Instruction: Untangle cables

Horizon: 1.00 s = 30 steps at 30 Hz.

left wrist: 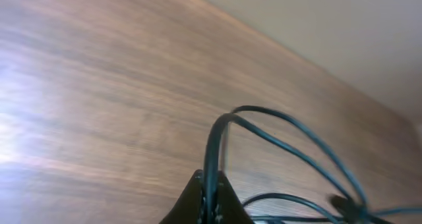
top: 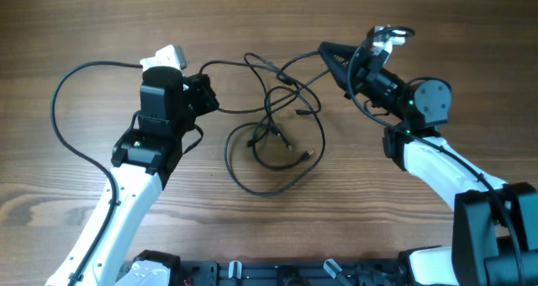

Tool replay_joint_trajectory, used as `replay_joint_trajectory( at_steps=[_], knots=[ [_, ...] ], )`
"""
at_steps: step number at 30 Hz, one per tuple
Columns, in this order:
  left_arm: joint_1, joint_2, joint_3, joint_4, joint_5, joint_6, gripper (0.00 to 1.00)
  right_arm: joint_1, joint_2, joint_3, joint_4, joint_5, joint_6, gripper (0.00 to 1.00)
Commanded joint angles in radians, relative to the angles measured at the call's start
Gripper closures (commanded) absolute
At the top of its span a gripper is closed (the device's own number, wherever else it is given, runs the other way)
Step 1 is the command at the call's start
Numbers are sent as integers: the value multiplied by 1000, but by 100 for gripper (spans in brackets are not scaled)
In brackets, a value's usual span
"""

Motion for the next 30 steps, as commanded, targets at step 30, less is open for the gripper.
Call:
replay_joint_trajectory(
  at_steps=[30],
  knots=[
    [68, -10, 6, 6, -126, 2, 96, -229, 0, 10, -848, 56, -121, 95]
  ],
)
